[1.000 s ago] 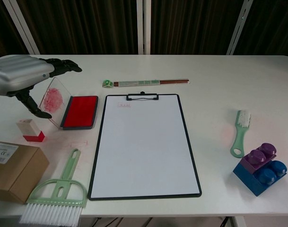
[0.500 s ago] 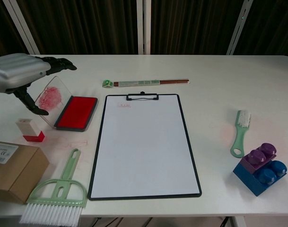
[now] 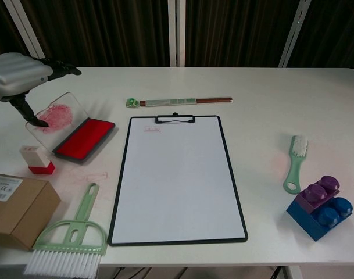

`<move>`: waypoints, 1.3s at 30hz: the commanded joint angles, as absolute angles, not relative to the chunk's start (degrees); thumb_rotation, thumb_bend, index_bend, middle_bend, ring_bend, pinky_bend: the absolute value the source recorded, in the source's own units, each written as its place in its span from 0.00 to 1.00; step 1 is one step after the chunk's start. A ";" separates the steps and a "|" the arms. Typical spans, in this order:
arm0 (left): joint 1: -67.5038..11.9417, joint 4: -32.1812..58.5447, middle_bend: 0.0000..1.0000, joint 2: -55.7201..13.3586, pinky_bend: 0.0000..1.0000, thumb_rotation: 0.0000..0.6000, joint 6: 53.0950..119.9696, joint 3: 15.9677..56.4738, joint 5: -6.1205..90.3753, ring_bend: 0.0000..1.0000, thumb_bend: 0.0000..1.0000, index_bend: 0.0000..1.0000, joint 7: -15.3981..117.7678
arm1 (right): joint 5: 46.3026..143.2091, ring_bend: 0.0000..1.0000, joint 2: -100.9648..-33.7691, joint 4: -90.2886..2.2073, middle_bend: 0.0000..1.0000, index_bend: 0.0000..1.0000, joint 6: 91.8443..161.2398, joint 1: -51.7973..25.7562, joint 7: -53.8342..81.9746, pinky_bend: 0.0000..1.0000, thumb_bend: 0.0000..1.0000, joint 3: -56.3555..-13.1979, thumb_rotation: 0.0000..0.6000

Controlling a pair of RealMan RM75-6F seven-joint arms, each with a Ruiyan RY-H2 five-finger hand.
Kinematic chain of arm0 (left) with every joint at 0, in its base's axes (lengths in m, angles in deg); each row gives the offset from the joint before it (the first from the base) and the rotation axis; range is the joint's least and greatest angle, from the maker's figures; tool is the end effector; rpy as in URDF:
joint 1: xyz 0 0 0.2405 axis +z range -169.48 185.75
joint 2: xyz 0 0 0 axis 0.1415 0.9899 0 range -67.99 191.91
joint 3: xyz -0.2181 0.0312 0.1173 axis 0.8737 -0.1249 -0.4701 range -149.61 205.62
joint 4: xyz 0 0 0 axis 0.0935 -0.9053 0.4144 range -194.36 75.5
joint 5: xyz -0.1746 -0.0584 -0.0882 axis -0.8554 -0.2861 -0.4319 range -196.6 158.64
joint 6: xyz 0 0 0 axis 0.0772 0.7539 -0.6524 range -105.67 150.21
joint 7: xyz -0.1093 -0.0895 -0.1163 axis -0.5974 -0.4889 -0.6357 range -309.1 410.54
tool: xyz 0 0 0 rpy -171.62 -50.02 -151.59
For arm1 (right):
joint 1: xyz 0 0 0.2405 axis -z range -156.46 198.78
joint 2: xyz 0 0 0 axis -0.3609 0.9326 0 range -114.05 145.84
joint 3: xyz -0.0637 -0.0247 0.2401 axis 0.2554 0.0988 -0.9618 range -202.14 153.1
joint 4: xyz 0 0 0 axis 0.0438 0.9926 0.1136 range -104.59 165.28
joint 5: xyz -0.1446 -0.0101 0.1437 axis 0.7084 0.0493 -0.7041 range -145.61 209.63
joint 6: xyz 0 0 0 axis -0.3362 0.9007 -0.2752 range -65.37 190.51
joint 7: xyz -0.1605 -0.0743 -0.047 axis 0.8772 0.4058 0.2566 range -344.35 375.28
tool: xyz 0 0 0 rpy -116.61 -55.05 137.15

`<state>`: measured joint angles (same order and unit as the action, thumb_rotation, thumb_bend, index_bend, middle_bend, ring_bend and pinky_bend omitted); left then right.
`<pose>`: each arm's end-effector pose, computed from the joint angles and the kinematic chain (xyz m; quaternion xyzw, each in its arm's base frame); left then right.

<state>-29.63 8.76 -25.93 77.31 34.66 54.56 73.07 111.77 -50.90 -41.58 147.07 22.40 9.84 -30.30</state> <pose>-0.2197 0.3906 0.0029 -0.7777 -0.2508 -0.2681 0.5102 -0.3967 -0.1901 0.2112 0.5501 -0.3600 0.2924 0.6945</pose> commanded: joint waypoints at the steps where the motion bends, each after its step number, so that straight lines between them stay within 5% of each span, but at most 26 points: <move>1: -29.80 8.99 0.00 -25.36 0.16 1.00 76.98 35.03 54.07 0.05 0.06 0.04 72.37 | 111.88 0.00 -50.87 -41.76 0.00 0.00 147.07 22.33 10.02 0.00 0.21 -30.27 1.00; 16: -29.83 21.01 0.00 -16.96 0.16 1.00 77.01 32.99 56.49 0.05 0.06 0.04 74.18 | 111.77 0.00 -51.24 -41.72 0.00 0.00 146.38 21.99 10.61 0.00 0.21 -30.12 1.00; 39: -30.48 17.10 0.00 -19.48 0.16 1.00 74.21 31.33 51.57 0.05 0.06 0.03 79.46 | 111.56 0.00 -51.49 -41.12 0.00 0.00 146.34 22.21 10.38 0.00 0.21 -30.01 1.00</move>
